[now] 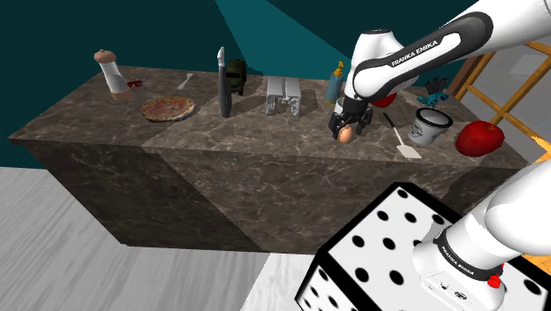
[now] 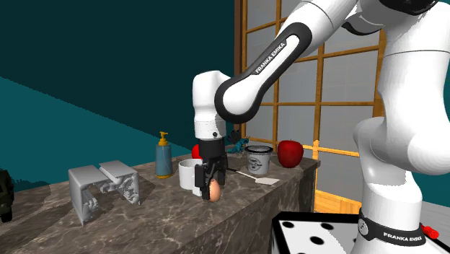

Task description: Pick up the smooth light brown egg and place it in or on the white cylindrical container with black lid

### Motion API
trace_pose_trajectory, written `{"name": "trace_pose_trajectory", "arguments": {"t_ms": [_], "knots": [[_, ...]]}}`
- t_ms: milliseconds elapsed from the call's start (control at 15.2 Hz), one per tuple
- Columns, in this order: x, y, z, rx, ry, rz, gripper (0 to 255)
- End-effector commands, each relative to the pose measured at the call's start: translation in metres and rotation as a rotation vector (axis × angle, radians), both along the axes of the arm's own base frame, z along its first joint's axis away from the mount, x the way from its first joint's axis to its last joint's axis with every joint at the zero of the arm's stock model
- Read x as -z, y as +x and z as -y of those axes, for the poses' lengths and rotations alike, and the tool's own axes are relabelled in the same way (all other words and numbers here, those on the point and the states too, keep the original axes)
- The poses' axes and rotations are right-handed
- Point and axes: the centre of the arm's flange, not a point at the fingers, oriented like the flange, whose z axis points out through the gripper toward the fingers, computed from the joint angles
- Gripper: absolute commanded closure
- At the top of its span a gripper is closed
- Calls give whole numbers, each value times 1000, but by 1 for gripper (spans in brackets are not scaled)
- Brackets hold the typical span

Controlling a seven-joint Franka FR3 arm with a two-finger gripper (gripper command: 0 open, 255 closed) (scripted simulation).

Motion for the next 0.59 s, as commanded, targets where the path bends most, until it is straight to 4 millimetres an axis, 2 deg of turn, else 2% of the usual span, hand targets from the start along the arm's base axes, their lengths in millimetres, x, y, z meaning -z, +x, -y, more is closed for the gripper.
{"name": "trace_pose_trajectory", "arguments": {"t_ms": [0,264,330,528], "knots": [[1,0,0,0,0,0,0],[1,0,0,0,0,0,0],[1,0,0,0,0,0,255],[1,0,0,0,0,0,255]]}}
